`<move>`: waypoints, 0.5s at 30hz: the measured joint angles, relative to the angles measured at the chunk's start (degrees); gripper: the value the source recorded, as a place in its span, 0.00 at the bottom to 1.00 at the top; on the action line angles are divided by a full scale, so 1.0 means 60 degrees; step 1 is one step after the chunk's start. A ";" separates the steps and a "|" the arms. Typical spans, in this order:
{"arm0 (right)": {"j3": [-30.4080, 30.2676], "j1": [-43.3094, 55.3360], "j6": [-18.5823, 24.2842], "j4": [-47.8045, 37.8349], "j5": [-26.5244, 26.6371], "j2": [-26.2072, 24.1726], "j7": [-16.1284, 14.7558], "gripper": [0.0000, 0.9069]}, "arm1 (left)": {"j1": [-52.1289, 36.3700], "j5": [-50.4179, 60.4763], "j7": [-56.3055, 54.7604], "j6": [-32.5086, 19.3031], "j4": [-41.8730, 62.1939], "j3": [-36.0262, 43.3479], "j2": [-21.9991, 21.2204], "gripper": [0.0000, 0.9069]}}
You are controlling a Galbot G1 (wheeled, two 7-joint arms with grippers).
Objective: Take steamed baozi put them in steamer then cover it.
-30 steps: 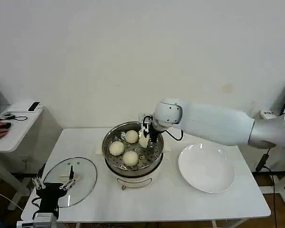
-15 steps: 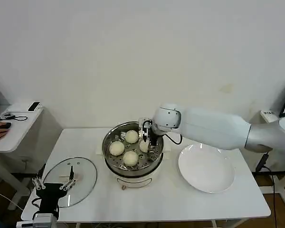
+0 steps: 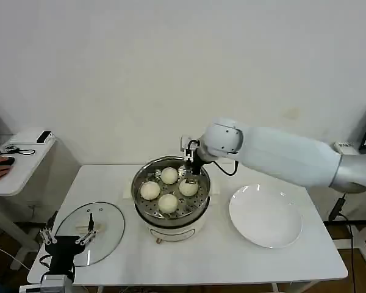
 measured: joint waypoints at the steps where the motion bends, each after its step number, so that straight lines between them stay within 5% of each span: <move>1: 0.0148 -0.0049 0.0020 0.0146 0.0028 -0.0134 0.0145 1.00 | -0.0016 -0.0026 -0.0022 -0.0004 0.0009 -0.0003 0.0001 1.00; 8: 0.1699 -0.1216 0.0419 0.1299 0.0051 -0.1249 0.1534 1.00 | -0.0178 -0.0347 -0.0184 -0.0097 0.0178 -0.0008 0.0021 1.00; 15: 0.4536 -0.4149 0.1424 0.2460 -0.0572 -0.2179 0.3033 1.00 | -0.0393 -0.0542 -0.0245 -0.0316 0.0485 0.0030 0.0057 1.00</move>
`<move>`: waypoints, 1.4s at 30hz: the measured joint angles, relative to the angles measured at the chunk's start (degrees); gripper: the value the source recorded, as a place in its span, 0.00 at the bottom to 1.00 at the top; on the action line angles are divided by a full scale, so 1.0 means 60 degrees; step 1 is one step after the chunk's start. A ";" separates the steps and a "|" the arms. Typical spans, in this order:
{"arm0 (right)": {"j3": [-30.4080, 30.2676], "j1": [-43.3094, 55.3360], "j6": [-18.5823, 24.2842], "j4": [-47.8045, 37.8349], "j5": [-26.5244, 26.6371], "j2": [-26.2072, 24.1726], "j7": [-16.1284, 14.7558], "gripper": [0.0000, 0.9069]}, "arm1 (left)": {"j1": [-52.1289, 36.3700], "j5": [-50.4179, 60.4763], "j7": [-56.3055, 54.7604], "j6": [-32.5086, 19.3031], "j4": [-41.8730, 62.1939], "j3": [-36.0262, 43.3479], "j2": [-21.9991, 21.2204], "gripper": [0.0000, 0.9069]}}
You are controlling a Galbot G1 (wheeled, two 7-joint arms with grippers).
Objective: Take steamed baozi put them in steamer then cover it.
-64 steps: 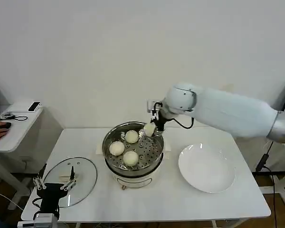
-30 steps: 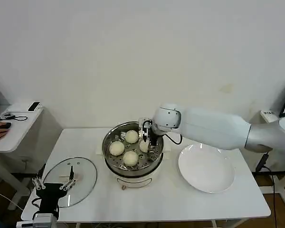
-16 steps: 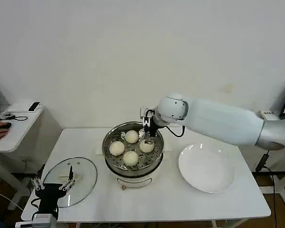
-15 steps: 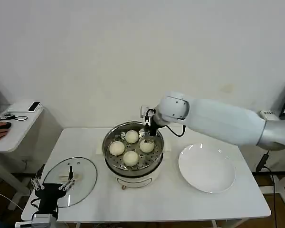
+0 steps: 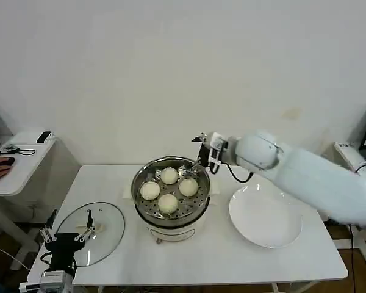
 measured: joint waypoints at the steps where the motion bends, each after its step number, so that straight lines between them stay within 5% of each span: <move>1: 0.0545 -0.0584 0.0218 0.0174 -0.0140 -0.0066 0.0196 1.00 | -0.0035 -0.0017 0.0014 -0.0011 0.0055 -0.0018 0.0010 1.00; 10: 0.5553 -0.5900 0.2341 0.1345 -0.1631 0.0273 0.1158 1.00 | -0.0178 -0.0018 0.0149 -0.0058 0.0438 -0.0102 0.0153 1.00; 21: 1.0366 -1.1164 0.4374 0.2468 -0.2769 0.2363 0.1405 1.00 | -0.0127 0.1644 0.0156 -0.0473 0.1118 -0.0298 0.0622 1.00; 30: 1.2506 -1.3635 0.4744 0.3464 -0.3000 0.3369 0.1646 1.00 | 0.0504 0.4952 -0.0140 -0.1239 0.2020 -0.0682 0.1305 1.00; 42: 1.3426 -1.4975 0.5210 0.3960 -0.3464 0.4445 0.1851 1.00 | 0.0181 0.8129 -0.0347 -0.1662 0.3455 -0.0453 0.2145 1.00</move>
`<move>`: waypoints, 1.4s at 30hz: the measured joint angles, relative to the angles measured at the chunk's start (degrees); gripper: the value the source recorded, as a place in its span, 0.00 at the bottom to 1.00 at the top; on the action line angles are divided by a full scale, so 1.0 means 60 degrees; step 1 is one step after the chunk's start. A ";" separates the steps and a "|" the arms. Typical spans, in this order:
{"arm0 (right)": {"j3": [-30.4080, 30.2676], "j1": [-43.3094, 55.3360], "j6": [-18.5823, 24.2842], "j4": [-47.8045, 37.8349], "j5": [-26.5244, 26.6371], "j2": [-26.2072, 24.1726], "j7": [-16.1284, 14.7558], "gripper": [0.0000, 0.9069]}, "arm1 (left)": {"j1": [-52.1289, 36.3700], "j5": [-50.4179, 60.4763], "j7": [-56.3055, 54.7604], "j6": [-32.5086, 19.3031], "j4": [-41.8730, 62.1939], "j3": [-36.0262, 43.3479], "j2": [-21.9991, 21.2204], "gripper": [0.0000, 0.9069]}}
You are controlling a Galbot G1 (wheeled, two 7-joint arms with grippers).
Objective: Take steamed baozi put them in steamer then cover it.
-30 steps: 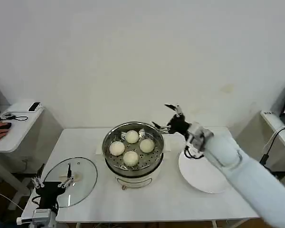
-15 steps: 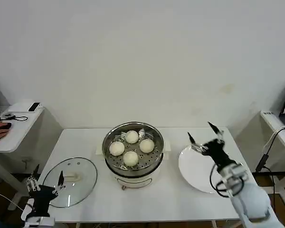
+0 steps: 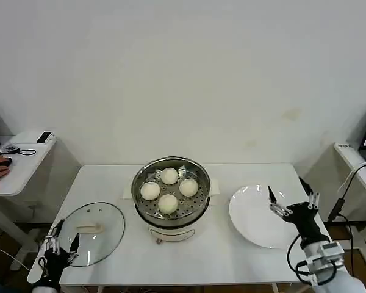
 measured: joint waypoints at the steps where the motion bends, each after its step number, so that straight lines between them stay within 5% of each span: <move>1: 0.0045 -0.0063 0.0021 0.0017 -0.0039 0.0058 0.0009 1.00 | -0.0093 0.0182 0.0027 -0.0009 0.0111 0.0053 0.0073 1.00; 42: 0.0364 -0.0994 0.0276 0.0296 -0.0653 0.1056 0.0131 1.00 | -0.2791 0.2026 0.0454 0.0087 0.3130 0.1624 0.0981 1.00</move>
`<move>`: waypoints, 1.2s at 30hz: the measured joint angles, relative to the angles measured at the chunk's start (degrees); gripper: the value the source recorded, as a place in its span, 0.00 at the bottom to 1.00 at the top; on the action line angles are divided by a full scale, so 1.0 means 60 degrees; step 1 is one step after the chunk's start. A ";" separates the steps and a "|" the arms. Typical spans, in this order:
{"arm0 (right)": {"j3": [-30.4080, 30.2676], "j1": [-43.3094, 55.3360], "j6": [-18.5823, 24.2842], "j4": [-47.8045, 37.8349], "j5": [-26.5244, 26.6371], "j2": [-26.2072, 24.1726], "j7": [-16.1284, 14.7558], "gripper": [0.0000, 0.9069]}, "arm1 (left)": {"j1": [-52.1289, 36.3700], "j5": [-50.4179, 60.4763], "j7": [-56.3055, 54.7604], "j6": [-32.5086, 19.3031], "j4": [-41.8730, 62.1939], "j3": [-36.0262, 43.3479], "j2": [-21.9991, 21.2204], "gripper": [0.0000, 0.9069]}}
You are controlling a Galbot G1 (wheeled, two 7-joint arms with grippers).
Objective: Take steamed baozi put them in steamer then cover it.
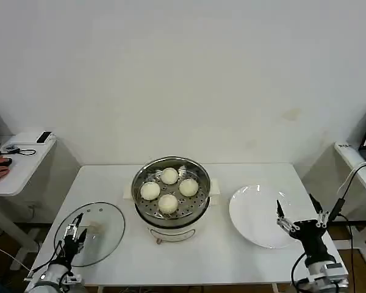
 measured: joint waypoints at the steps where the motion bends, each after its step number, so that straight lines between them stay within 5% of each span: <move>1: -0.0009 -0.0008 0.0005 0.0002 -0.0013 0.0013 -0.0001 1.00 | -0.0055 0.0005 0.0000 0.0002 0.0051 0.0024 0.0003 1.00; 13: -0.0159 -0.0038 0.0083 -0.0021 -0.0214 0.0138 -0.0008 1.00 | -0.0612 0.0027 0.0148 0.0121 0.0312 0.0266 0.0033 1.00; 15: -0.0178 -0.0035 0.0098 -0.0043 -0.0248 0.0159 -0.0008 1.00 | -0.0687 0.0038 0.0151 0.0121 0.0382 0.0294 0.0021 0.79; 16: -0.0192 -0.0037 0.0102 -0.0044 -0.0265 0.0171 -0.0008 1.00 | -0.0734 0.0038 0.0168 0.0117 0.0425 0.0309 0.0012 0.22; 18: -0.0234 -0.0025 0.0105 -0.0044 -0.0303 0.0206 -0.0012 1.00 | -0.0817 0.0042 0.0179 0.0114 0.0499 0.0339 -0.0005 0.00; 36: -0.0278 0.0022 0.0109 -0.0094 -0.0415 0.0237 -0.0014 1.00 | -0.1195 0.0298 -0.0257 -0.0124 0.0944 0.0356 -0.0279 0.00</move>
